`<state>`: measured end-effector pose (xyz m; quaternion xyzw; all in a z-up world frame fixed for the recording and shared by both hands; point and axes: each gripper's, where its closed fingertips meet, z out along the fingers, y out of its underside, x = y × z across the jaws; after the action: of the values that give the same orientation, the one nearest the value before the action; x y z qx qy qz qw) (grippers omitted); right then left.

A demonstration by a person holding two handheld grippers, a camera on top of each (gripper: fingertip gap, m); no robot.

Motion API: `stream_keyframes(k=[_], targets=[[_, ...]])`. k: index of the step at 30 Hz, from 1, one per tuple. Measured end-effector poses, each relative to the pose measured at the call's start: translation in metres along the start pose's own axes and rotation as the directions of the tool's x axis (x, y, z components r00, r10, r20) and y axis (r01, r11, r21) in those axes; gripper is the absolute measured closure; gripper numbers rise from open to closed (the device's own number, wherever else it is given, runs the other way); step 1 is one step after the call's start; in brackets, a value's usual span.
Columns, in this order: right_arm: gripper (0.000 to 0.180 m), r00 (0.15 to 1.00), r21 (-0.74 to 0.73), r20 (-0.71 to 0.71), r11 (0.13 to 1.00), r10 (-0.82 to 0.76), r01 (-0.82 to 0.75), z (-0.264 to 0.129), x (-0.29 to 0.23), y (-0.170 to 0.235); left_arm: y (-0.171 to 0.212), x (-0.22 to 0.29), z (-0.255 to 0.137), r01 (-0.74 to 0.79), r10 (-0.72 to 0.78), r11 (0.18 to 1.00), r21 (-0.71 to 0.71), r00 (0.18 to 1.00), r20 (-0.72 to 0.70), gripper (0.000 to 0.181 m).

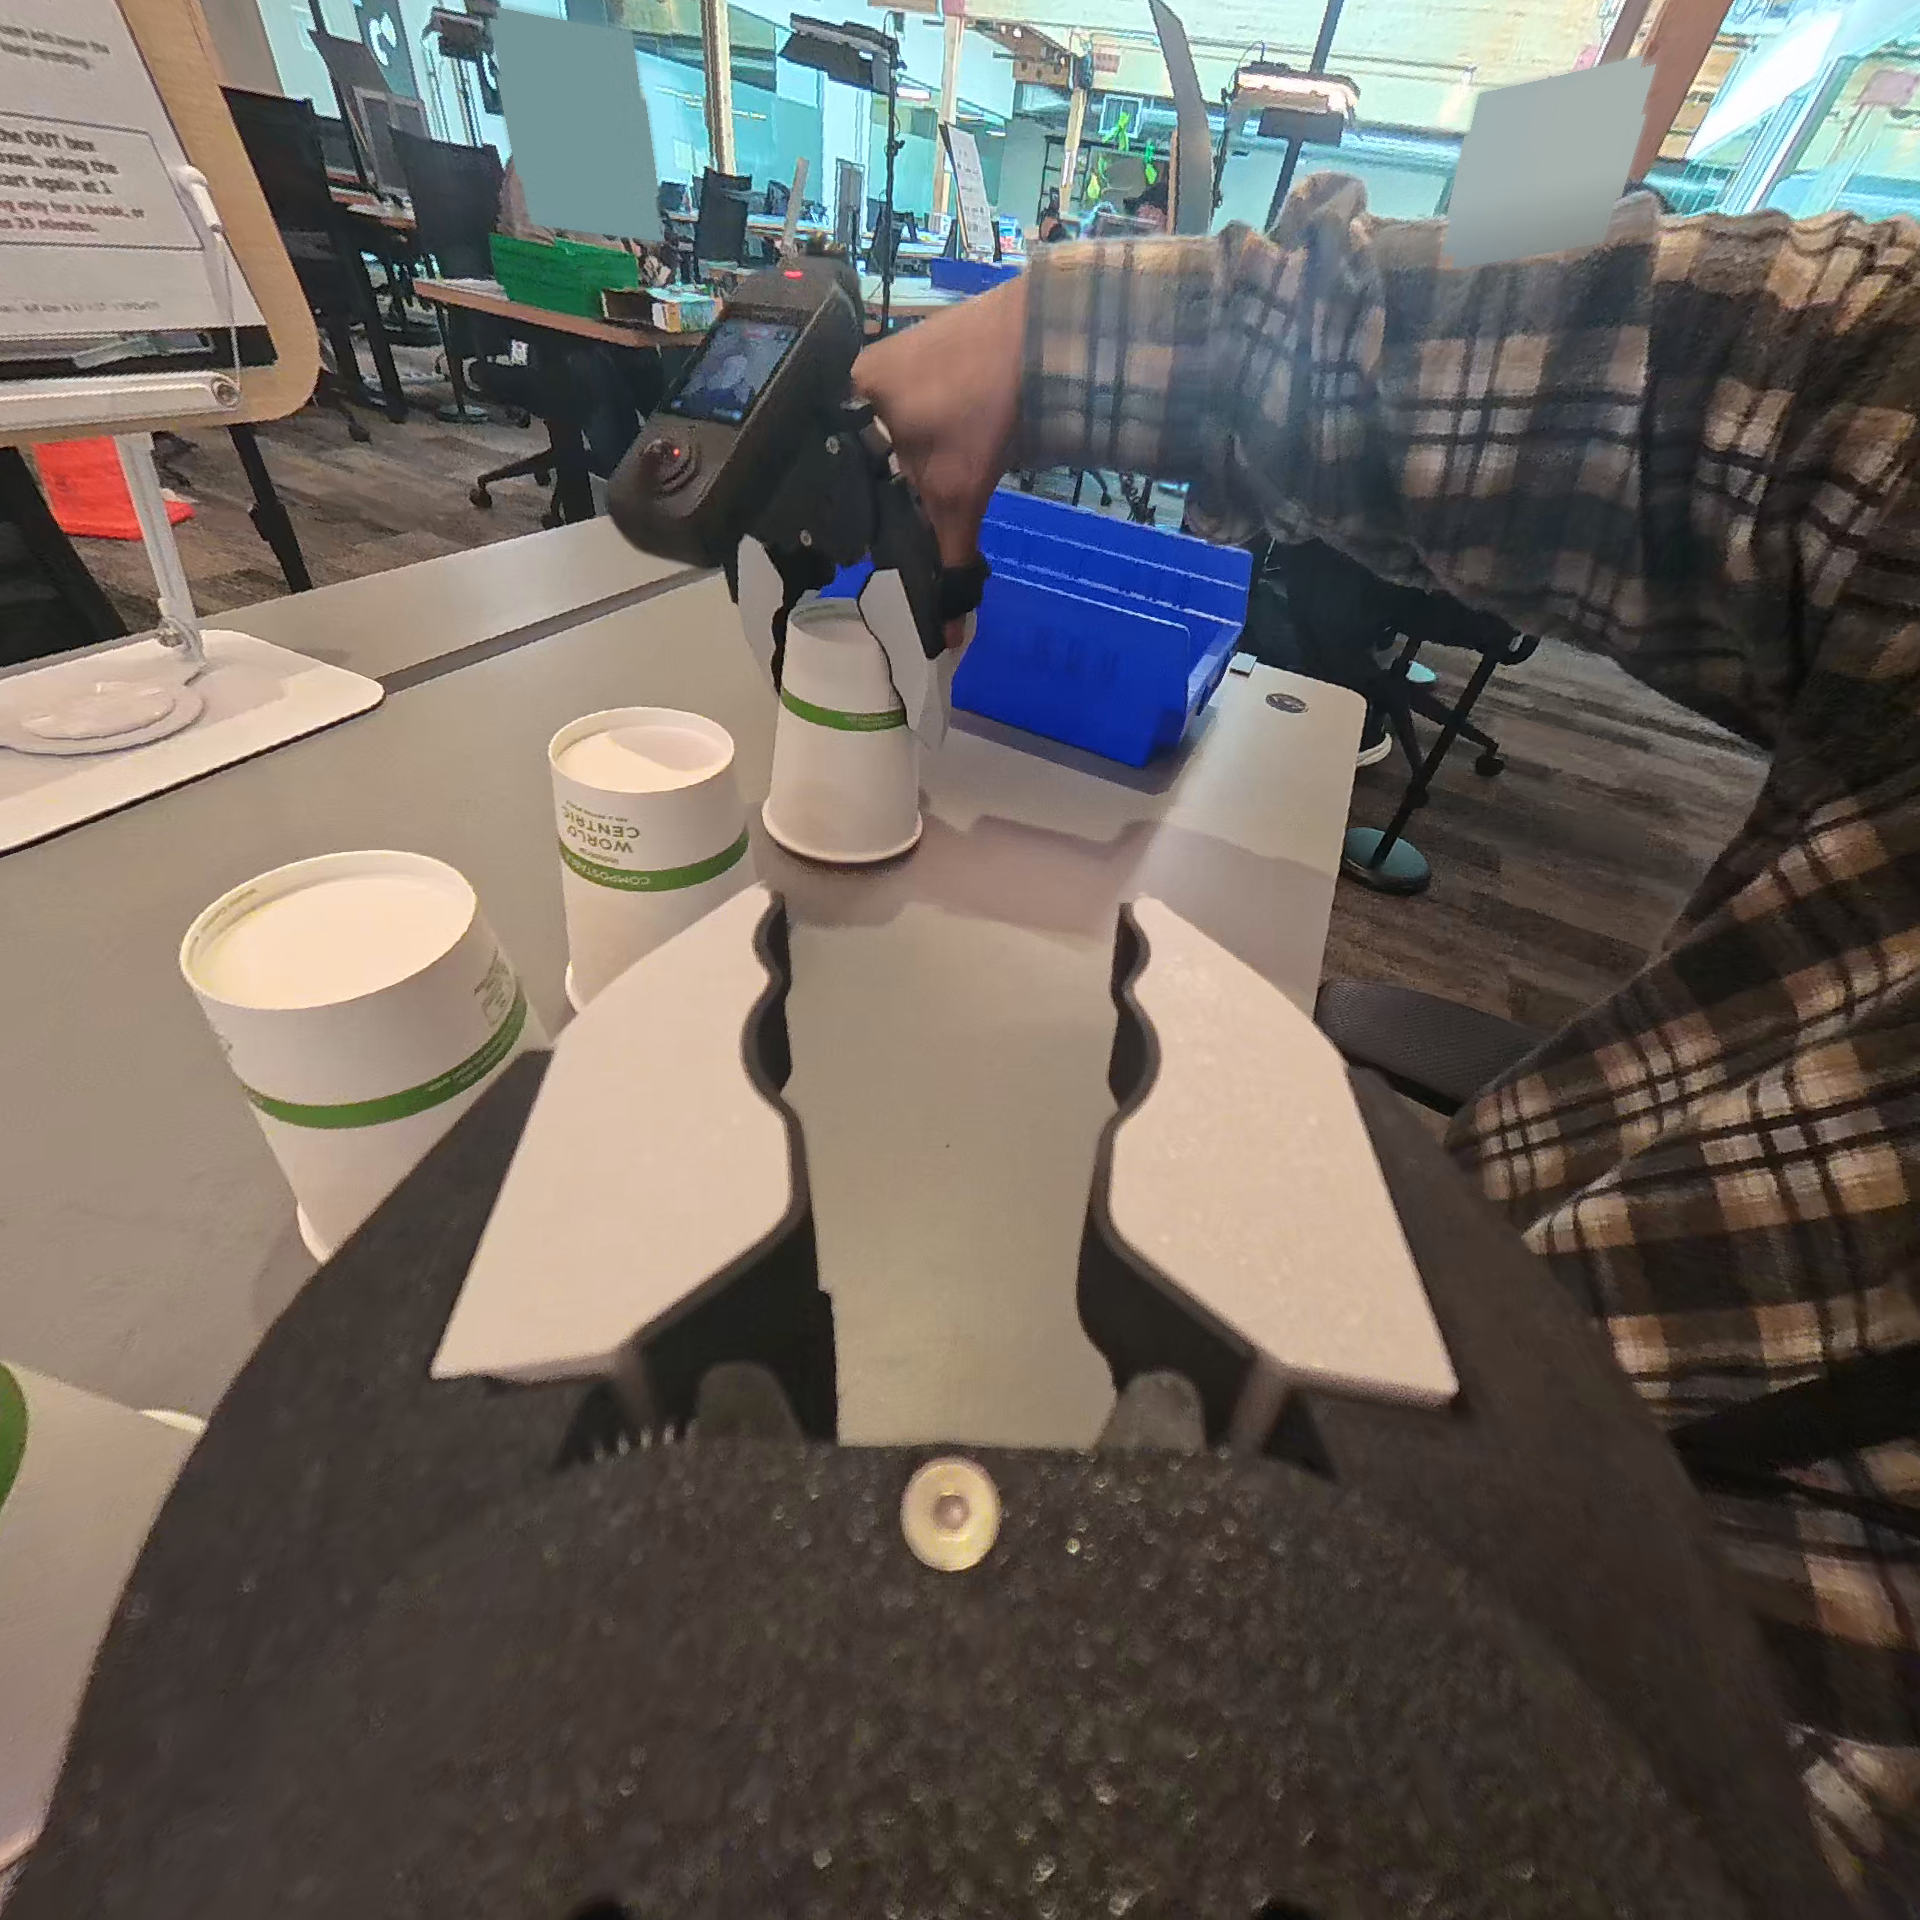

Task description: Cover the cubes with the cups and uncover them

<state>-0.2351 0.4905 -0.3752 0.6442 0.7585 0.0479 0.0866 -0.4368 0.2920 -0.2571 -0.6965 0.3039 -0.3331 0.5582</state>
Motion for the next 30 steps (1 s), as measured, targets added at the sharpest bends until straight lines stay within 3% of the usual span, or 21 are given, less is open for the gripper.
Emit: stream_keyframes(k=[8, 13, 17, 20, 24, 27, 30], targets=[[0.089, 0.998, 0.103, -0.053, 0.994, 0.044, -0.038, -0.046, -0.004, 0.013, -0.009, -0.005, 0.004, 0.075, -0.075, 0.995, 0.062, 0.997, -0.004, 0.121], [0.09, 0.993, 0.226, -0.078, 0.972, 0.09, -0.071, -0.067, -0.013, 0.024, -0.006, -0.002, 0.013, 0.104, -0.103, 0.993, 0.049, 0.994, -0.024, 0.12], [0.09, 0.986, 0.406, -0.085, 0.908, 0.147, -0.1, -0.087, -0.025, 0.023, -0.006, 0.0, 0.016, 0.098, -0.097, 0.995, 0.037, 0.995, -0.022, 0.12], [0.09, 0.981, 0.622, -0.066, 0.776, 0.18, -0.101, -0.106, -0.037, 0.013, -0.007, -0.002, 0.017, 0.1, -0.1, 0.994, 0.036, 0.995, -0.02, 0.121], [0.09, 0.982, 0.88, -0.013, 0.469, 0.188, -0.079, -0.124, -0.063, -0.006, -0.008, -0.004, 0.023, 0.128, -0.126, 0.991, 0.039, 0.991, -0.046, 0.123], [0.09, 0.988, 0.964, 0.032, 0.256, 0.15, -0.07, -0.121, -0.085, -0.027, -0.013, -0.003, 0.037, 0.165, -0.16, 0.985, 0.047, 0.983, -0.095, 0.126], [0.09, 0.993, 0.986, 0.067, 0.143, 0.101, -0.081, -0.111, -0.098, -0.05, -0.019, 0.006, 0.056, 0.208, -0.199, 0.977, 0.034, 0.964, -0.175, 0.128]])
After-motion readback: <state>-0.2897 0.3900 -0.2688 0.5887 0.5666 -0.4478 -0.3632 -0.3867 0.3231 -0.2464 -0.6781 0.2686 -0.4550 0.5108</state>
